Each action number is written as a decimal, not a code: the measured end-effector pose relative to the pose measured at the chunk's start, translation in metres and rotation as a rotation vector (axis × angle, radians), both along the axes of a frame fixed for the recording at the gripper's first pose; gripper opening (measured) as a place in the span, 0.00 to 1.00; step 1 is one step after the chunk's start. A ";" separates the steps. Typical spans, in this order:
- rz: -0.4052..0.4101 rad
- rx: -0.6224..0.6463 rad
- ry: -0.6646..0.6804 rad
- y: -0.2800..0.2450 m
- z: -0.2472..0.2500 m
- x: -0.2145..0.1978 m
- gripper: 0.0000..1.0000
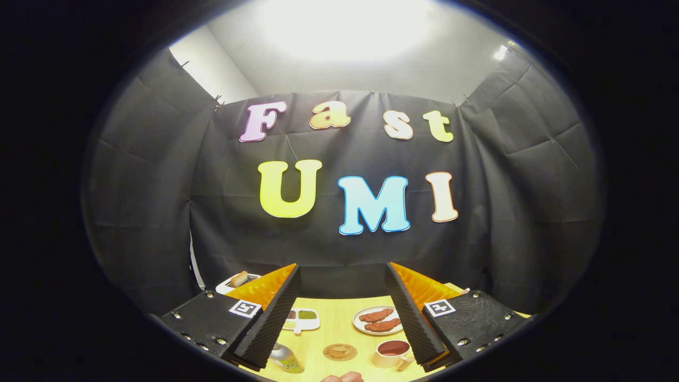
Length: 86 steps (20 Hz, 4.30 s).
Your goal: Take the bottle from table, then pour the juice into the cup, finally place the bottle on the coaster
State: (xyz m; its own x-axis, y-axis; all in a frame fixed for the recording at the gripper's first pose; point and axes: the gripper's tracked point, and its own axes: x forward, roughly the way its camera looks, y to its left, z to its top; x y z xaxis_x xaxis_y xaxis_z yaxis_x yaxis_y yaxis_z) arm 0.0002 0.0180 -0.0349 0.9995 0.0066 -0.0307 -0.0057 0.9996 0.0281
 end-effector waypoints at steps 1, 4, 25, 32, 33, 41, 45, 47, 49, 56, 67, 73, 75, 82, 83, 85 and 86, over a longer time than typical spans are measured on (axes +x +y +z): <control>0.001 -0.001 0.003 0.002 -0.002 0.001 0.97; -0.003 -0.004 0.002 0.011 -0.013 0.003 0.97; 0.074 0.026 0.063 0.105 -0.158 0.005 0.97; 0.102 -0.043 0.118 0.126 -0.220 0.015 0.97; 0.101 -0.047 0.128 0.125 -0.227 0.017 0.97; 0.099 -0.071 0.158 0.127 -0.262 0.028 0.97; 0.090 -0.078 0.150 0.130 -0.272 0.029 0.97; 0.110 -0.091 0.162 0.135 -0.281 0.033 0.97; 0.112 -0.112 0.173 0.135 -0.288 0.033 0.97; 0.113 -0.113 0.187 0.130 -0.287 0.031 0.81; 0.094 0.152 0.205 0.086 -0.242 0.049 0.79; 0.101 0.388 0.220 0.061 -0.239 0.059 0.79; 0.115 0.489 0.231 0.056 -0.241 0.063 0.79; 0.083 0.777 0.260 0.033 -0.255 0.067 0.78; 0.086 0.809 0.261 0.033 -0.256 0.068 0.78; 0.095 0.886 0.258 0.034 -0.256 0.065 0.78; 0.095 0.923 0.256 0.034 -0.255 0.064 0.78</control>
State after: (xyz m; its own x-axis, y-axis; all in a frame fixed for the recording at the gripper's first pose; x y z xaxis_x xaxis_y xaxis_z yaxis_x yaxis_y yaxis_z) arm 0.0642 0.0519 -0.2900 0.9573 0.2178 -0.1901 0.0300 0.5789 0.8148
